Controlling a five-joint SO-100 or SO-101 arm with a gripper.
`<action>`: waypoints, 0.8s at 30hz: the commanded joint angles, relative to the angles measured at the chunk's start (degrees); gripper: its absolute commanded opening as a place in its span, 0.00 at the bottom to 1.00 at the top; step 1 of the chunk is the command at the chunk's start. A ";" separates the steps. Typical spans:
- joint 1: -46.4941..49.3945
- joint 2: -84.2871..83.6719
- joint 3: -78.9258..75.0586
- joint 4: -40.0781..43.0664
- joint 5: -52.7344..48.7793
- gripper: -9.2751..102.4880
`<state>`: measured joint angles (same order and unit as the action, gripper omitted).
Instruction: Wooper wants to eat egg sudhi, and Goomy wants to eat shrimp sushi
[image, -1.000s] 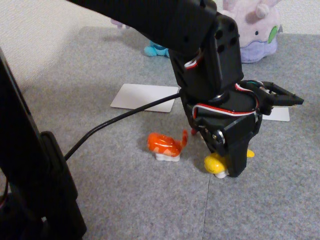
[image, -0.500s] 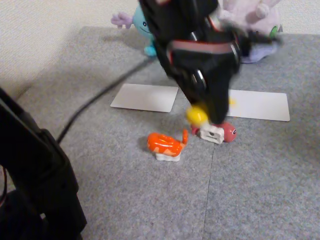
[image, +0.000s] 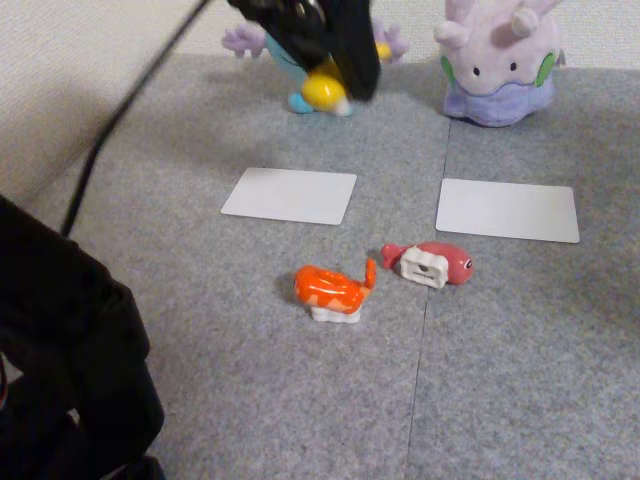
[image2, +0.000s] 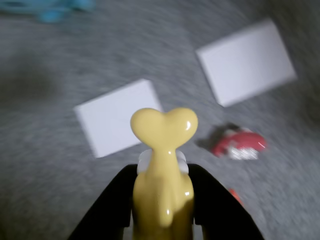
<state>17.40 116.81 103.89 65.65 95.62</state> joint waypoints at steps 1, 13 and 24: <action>-3.69 2.20 -3.78 -0.88 0.44 0.12; -7.56 -13.54 -3.78 -5.19 -0.35 0.12; -7.29 -32.52 -3.78 -14.59 -4.75 0.12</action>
<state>9.40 85.08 103.10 52.91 91.76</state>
